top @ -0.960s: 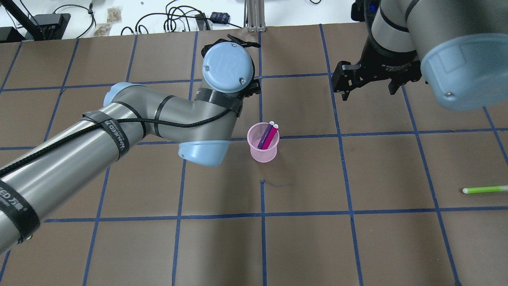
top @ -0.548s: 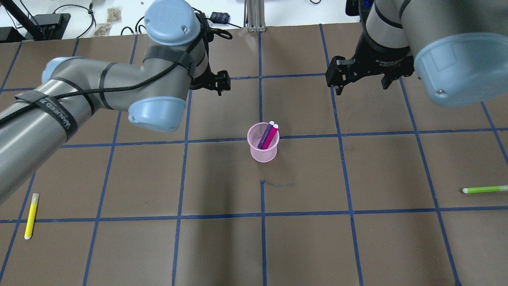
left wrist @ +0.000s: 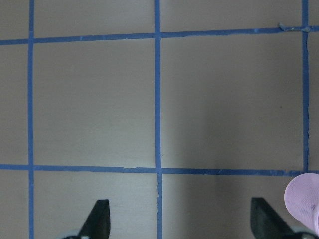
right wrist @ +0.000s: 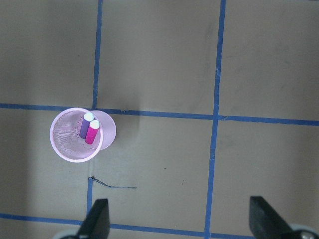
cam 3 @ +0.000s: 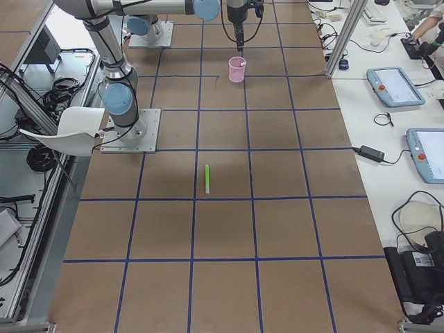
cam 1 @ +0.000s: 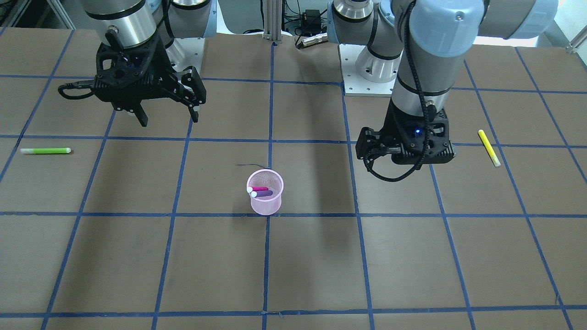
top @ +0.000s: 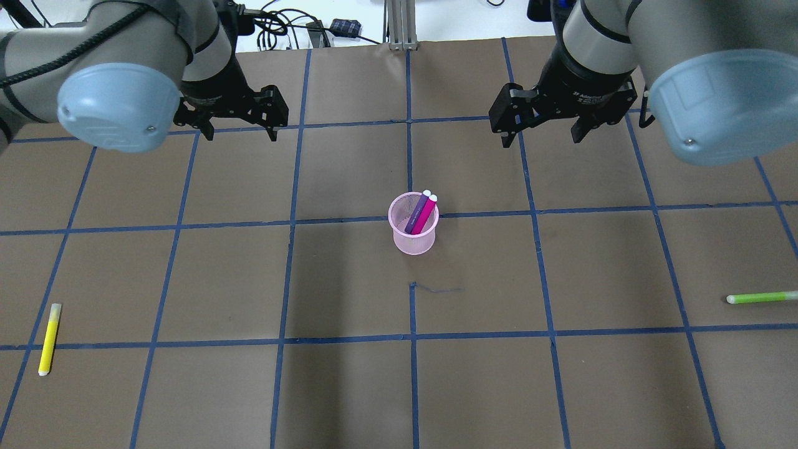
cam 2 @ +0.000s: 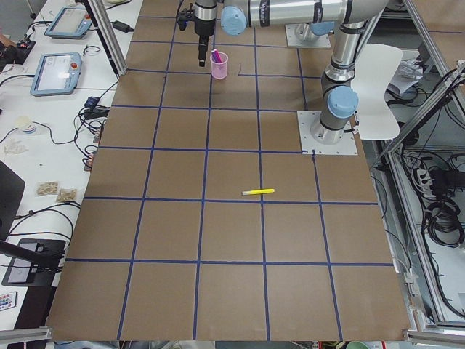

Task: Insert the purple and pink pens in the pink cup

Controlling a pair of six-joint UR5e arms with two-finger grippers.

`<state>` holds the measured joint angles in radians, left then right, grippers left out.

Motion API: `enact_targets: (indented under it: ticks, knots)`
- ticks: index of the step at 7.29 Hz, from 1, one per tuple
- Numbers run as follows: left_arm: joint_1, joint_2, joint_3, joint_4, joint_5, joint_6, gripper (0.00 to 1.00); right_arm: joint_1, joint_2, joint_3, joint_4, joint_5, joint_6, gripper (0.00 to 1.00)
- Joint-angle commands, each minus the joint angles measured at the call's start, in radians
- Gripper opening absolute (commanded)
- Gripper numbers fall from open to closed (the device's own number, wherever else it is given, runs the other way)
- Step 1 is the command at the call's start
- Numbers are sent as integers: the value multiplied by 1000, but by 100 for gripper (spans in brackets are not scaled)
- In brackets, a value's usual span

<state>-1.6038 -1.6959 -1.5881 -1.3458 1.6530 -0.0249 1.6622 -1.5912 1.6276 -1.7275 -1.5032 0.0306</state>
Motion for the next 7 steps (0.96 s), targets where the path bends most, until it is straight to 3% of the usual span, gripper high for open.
enact_targets:
  ticks: [1, 7]
  knots:
    - [41, 44, 7, -131, -61, 23, 100, -4, -7, 12, 11, -73, 2, 100]
    - [76, 160, -53, -171, -58, 112, 100, -7, -1, -3, 31, -55, 8, 100]
